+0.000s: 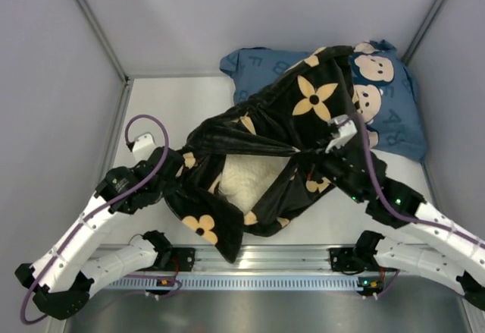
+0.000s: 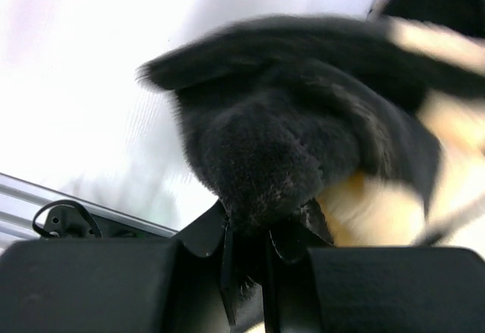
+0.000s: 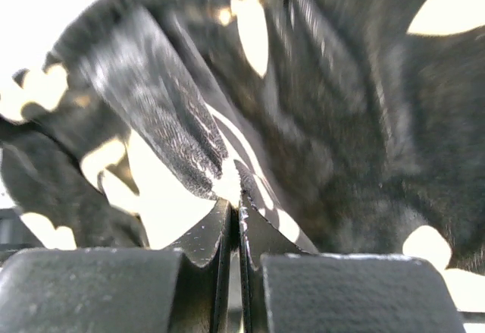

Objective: Remove the pillowcase from the pillow

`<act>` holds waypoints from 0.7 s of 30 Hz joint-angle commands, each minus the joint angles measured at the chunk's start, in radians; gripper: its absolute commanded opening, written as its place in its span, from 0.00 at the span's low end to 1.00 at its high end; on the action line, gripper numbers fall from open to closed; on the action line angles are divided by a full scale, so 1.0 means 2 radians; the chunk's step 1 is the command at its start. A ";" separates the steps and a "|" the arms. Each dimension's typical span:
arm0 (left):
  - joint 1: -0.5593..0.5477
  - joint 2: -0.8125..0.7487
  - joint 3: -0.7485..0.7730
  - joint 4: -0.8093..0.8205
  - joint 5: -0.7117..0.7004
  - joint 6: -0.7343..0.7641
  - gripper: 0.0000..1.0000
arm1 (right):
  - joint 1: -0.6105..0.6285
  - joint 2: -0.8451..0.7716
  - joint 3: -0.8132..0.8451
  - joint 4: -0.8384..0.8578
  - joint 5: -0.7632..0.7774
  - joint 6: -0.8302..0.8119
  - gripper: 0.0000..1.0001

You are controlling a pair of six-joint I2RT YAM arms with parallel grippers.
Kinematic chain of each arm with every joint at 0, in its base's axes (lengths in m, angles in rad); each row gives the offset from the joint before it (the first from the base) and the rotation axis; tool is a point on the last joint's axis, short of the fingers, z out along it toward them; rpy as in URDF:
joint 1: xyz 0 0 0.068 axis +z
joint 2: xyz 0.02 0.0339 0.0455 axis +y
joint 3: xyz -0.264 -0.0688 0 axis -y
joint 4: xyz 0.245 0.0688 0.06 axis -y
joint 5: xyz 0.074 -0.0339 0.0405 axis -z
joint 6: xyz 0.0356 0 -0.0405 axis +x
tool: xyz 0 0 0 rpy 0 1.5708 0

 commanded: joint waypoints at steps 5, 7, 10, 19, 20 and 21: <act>0.004 0.026 -0.076 0.042 0.046 0.029 0.11 | -0.007 -0.099 0.023 -0.063 0.066 -0.018 0.00; 0.003 0.032 -0.094 0.077 0.073 0.038 0.10 | -0.007 -0.106 0.023 -0.071 0.064 -0.018 0.00; 0.003 0.029 -0.110 0.114 0.109 0.051 0.13 | -0.007 -0.093 0.017 -0.078 0.036 -0.023 0.00; 0.003 -0.061 0.028 0.198 0.260 0.104 0.89 | -0.007 0.002 -0.034 -0.026 -0.041 0.002 0.00; 0.003 -0.064 0.034 0.198 0.272 0.106 0.90 | -0.007 0.013 -0.034 -0.024 -0.044 0.002 0.00; 0.003 -0.067 0.035 0.198 0.274 0.104 0.91 | -0.007 0.017 -0.034 -0.024 -0.047 0.003 0.00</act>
